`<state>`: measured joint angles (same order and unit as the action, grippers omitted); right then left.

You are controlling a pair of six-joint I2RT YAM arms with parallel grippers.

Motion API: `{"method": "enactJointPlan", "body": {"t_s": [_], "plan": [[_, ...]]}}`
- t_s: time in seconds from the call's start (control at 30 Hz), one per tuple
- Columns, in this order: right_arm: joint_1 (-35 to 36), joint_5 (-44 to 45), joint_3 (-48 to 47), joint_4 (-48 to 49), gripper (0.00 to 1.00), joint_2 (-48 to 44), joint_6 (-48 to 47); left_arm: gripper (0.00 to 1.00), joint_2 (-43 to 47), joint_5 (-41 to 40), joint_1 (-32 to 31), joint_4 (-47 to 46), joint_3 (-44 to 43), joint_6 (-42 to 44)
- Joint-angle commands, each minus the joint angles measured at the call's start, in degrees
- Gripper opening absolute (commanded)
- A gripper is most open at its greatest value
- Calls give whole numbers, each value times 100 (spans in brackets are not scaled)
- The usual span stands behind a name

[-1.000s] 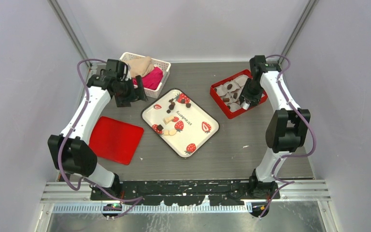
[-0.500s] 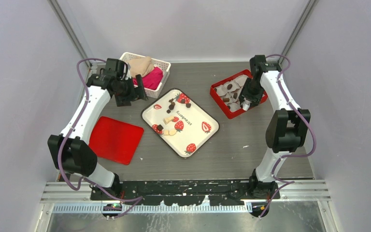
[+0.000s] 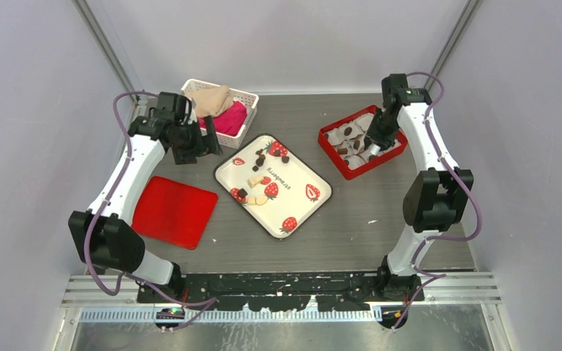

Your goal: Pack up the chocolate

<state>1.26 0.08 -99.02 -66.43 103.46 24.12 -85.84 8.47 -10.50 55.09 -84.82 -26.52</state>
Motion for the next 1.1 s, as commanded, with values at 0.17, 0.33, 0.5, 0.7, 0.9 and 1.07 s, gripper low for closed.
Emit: {"method": "enactJointPlan", "body": {"t_s": [0.17,0.33,0.5,0.7,0.9,1.07], "plan": [[1966,-46,-274,249,12,-740,-599,86,881,-117,21,-409,877,232],[3050,198,385,711,21,-740,-513,86,1317,-208,21,-538,1312,341],[3485,417,568,939,29,-557,-247,86,1531,-122,17,-359,1395,445],[3668,722,624,1156,39,-199,-58,86,1749,-101,21,-327,1541,446],[3698,936,698,1462,41,68,49,86,1866,-174,20,-323,1610,447],[3707,743,696,1644,42,284,58,86,1954,-284,21,-324,1640,431]]}}
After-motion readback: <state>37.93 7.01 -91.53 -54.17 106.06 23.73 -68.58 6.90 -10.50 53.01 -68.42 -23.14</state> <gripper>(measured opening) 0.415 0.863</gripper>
